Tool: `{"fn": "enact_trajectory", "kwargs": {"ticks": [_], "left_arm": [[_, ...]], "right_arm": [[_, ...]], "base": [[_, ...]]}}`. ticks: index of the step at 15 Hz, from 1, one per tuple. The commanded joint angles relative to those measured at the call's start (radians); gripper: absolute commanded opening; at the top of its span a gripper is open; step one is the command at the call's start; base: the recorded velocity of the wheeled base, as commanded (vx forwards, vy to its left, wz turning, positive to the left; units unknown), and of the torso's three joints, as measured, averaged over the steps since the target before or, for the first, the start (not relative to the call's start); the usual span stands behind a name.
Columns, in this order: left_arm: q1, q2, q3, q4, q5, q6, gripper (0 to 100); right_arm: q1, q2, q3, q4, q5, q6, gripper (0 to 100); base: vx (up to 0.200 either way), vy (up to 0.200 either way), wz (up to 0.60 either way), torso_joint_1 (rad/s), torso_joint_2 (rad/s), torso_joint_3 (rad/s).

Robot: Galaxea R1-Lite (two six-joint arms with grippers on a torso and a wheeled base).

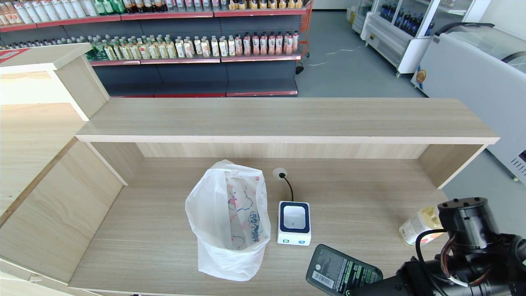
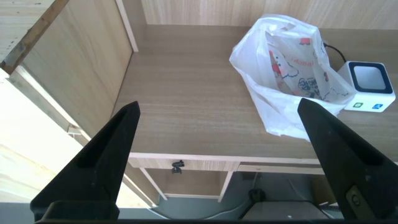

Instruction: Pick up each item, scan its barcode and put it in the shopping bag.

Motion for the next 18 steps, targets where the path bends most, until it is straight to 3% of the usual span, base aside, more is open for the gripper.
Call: {"fn": "enact_trajectory", "kwargs": {"ticks": [1, 8, 18], "left_arm": [[0.000, 0.000, 0.000, 0.000, 0.000, 0.000, 100], [0.000, 0.000, 0.000, 0.000, 0.002, 0.000, 100], [0.000, 0.000, 0.000, 0.000, 0.002, 0.000, 100]], "right_arm": [[0.000, 0.023, 0.000, 0.008, 0.091, -0.049, 0], [0.006, -0.052, 0.016, 0.002, 0.159, -0.094, 0], [0.000, -0.052, 0.017, 0.006, 0.160, -0.111, 0]], "base": [[0.000, 0.000, 0.00, 0.000, 0.00, 0.000], [0.000, 0.000, 0.00, 0.000, 0.00, 0.000], [0.000, 0.000, 0.00, 0.000, 0.00, 0.000]]}}
